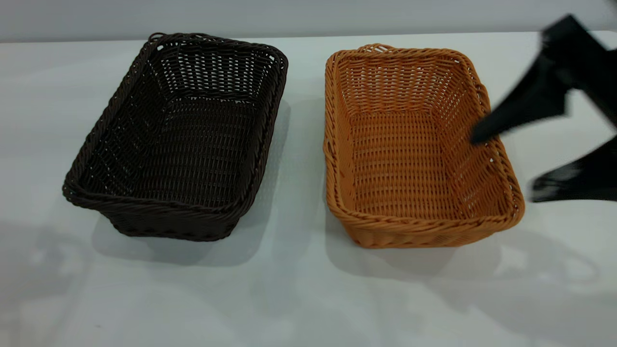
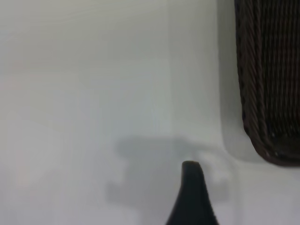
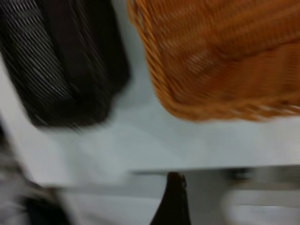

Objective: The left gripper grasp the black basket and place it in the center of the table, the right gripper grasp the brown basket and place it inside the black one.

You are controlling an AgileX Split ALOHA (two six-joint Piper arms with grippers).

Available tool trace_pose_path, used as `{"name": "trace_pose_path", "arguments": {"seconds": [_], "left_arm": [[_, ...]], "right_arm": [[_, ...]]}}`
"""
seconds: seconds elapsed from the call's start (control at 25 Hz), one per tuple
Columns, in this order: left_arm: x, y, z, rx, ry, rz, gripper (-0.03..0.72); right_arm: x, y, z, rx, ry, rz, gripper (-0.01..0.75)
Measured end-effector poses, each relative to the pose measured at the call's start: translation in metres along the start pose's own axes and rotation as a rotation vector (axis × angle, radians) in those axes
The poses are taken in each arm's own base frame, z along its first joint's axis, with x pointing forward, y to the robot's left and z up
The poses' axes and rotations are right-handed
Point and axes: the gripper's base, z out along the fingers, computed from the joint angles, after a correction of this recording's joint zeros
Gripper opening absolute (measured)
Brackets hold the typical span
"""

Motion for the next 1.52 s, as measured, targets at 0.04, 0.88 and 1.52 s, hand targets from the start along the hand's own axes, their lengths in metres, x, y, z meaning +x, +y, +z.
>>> {"name": "trace_pose_path", "arguments": {"seconds": [0.04, 0.88, 1.52], "left_arm": [[-0.002, 0.0, 0.005, 0.007, 0.003, -0.011, 0.51], [-0.015, -0.004, 0.04, 0.057, 0.011, -0.131, 0.51], [-0.014, -0.008, 0.076, 0.061, 0.072, -0.127, 0.51]], "right_arm": [[-0.003, -0.001, 0.006, -0.027, -0.009, 0.079, 0.591], [-0.006, -0.005, 0.128, 0.15, 0.117, 0.745, 0.586], [-0.008, -0.001, 0.151, 0.316, -0.175, 0.752, 0.536]]}}
